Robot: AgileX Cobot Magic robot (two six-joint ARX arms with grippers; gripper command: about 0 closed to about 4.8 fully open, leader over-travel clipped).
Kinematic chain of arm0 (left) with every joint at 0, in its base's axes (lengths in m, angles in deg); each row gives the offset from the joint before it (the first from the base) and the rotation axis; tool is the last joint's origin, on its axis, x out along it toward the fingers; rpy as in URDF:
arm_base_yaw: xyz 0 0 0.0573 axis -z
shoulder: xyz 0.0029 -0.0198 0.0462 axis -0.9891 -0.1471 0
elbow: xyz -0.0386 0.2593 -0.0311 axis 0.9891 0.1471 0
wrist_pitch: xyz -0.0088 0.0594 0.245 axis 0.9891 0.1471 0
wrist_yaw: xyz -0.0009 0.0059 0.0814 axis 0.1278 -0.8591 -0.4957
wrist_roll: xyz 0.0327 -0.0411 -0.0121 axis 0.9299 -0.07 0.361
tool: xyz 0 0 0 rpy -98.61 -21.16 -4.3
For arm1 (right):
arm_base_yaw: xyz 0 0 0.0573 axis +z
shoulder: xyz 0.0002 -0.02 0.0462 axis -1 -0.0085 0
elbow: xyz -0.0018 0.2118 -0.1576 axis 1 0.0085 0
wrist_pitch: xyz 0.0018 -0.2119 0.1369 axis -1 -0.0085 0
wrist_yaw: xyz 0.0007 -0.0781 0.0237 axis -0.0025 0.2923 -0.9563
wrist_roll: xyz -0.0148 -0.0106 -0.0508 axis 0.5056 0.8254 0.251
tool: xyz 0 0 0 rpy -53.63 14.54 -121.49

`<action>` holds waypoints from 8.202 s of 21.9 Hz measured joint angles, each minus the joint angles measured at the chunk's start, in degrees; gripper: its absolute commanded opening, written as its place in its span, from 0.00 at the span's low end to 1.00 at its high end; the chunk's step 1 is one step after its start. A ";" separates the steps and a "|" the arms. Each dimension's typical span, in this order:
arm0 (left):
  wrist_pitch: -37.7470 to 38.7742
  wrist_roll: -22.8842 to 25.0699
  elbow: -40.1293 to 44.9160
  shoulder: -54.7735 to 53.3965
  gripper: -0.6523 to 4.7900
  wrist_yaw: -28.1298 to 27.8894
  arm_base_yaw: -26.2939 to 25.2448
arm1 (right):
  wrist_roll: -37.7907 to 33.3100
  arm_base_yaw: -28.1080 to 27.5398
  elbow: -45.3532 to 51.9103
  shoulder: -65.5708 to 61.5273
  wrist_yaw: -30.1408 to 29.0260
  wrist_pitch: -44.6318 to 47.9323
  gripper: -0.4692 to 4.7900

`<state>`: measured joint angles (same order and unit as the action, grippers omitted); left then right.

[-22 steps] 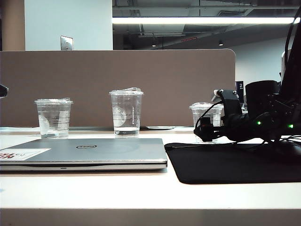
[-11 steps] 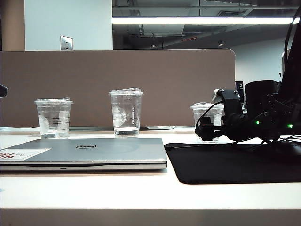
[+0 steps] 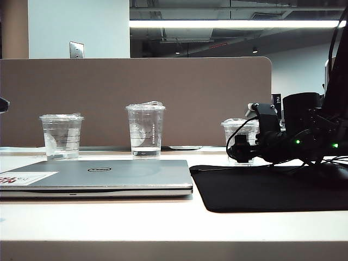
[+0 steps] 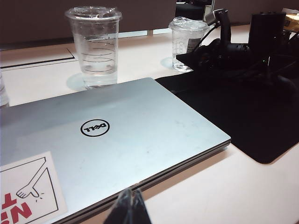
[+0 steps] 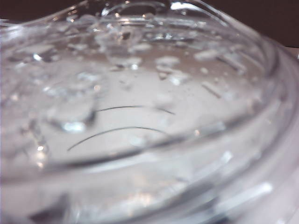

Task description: Pick up the coffee cup on the right and place it on the right side of the laptop.

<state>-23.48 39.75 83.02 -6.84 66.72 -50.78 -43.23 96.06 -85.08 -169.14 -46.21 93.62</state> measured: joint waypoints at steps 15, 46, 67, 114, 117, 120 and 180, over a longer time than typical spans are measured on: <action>0.00 0.00 0.00 0.00 0.11 0.00 0.00 | -1.36 0.17 13.20 12.85 -1.20 2.54 0.75; 0.00 0.00 0.00 0.00 0.11 0.00 0.00 | -4.48 13.16 32.13 17.92 -1.27 11.54 0.75; 0.00 0.00 0.00 0.00 0.11 0.00 0.00 | -1.51 13.70 32.11 17.92 -1.16 9.62 1.00; -3.56 0.00 0.00 0.00 0.11 2.40 -27.89 | -9.01 13.68 51.78 79.65 20.37 -11.26 0.07; -4.52 0.00 0.00 0.00 0.11 2.40 -27.89 | -7.91 13.68 50.66 79.65 20.76 -12.72 0.07; -4.63 0.00 0.00 0.00 0.11 2.40 -27.89 | -7.69 13.70 50.69 79.67 24.83 -14.45 0.07; -4.70 0.00 0.00 0.00 0.11 2.58 -27.89 | -4.96 -10.10 67.21 132.43 15.23 -49.24 0.08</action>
<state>-28.18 39.75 83.02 -6.84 69.30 -78.67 -48.19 85.96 -17.87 -36.71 -30.98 44.37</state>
